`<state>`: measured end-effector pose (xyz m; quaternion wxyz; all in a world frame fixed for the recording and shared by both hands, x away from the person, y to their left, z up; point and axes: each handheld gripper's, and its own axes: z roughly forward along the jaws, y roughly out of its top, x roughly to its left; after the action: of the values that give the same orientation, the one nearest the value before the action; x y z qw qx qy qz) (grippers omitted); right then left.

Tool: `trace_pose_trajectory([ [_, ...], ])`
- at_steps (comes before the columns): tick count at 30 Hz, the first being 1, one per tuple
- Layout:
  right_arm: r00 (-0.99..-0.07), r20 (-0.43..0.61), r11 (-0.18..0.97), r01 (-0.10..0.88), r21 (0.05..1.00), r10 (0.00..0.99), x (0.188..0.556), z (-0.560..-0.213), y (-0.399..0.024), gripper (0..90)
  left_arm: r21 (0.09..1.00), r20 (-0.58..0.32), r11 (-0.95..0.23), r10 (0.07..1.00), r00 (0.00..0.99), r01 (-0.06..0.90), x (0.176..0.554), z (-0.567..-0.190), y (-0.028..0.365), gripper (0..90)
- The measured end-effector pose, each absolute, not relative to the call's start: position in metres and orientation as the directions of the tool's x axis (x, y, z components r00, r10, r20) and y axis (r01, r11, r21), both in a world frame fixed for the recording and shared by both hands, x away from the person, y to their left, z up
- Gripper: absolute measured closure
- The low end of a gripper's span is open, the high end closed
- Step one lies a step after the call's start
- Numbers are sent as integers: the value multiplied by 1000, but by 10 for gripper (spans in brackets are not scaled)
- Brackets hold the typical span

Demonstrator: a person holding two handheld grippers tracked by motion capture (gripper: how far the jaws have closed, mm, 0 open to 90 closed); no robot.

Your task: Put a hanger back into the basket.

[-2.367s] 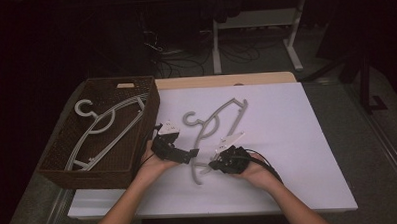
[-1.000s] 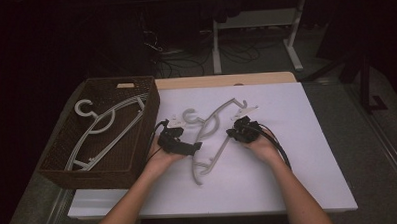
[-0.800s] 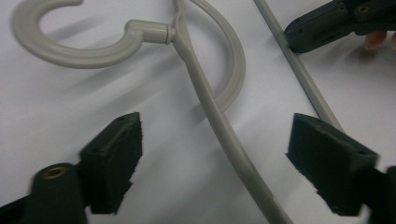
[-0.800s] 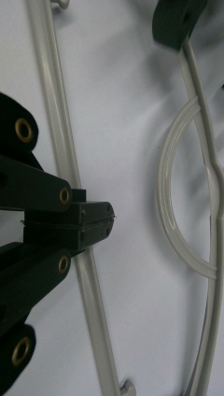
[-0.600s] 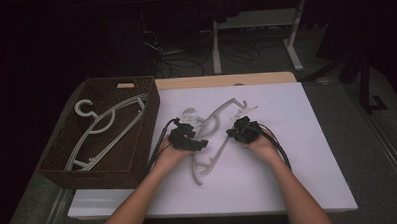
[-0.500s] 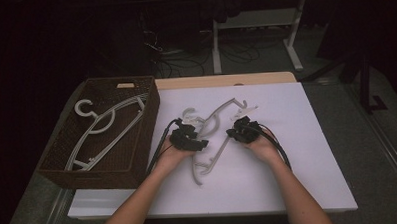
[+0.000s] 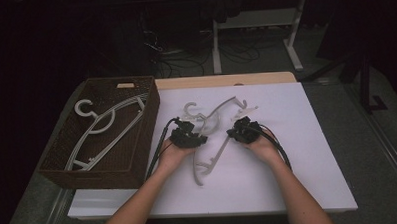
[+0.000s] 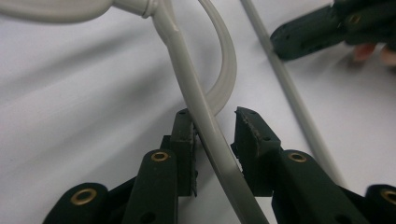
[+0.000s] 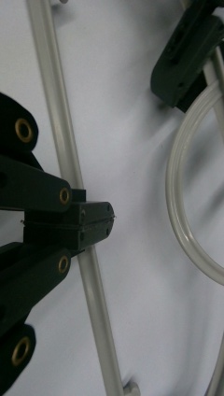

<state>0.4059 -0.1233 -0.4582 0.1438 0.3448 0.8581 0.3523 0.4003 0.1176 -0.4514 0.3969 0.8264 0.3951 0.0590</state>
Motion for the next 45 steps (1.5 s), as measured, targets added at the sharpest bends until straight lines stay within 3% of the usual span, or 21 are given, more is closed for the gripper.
trace_pose_trajectory([
  [8,-726,16,511,499,700,687,406,-460,-126,885,726,-217,-323,730,648,607,400,-440,127,783],
  [13,-735,31,498,490,715,678,402,-456,-128,837,726,-218,-312,740,636,612,401,-438,129,809],
  [14,-741,47,489,488,723,670,398,-451,-130,736,732,-213,-312,740,638,606,399,-434,130,814],
  [19,-755,94,456,485,746,649,379,-436,-144,500,745,-173,-319,756,632,586,391,-411,131,815],
  [26,-727,101,400,482,779,679,353,-423,-165,254,768,-142,-323,756,638,553,384,-370,142,814],
  [33,-715,116,355,473,806,690,333,-420,-181,136,783,-96,-342,759,644,519,376,-322,162,814],
  [36,-709,112,347,470,811,696,328,-421,-185,125,787,-82,-349,757,648,508,374,-308,172,814],
  [45,-713,102,355,461,814,693,312,-426,-193,81,813,-12,-355,782,623,461,368,-256,246,814],
])
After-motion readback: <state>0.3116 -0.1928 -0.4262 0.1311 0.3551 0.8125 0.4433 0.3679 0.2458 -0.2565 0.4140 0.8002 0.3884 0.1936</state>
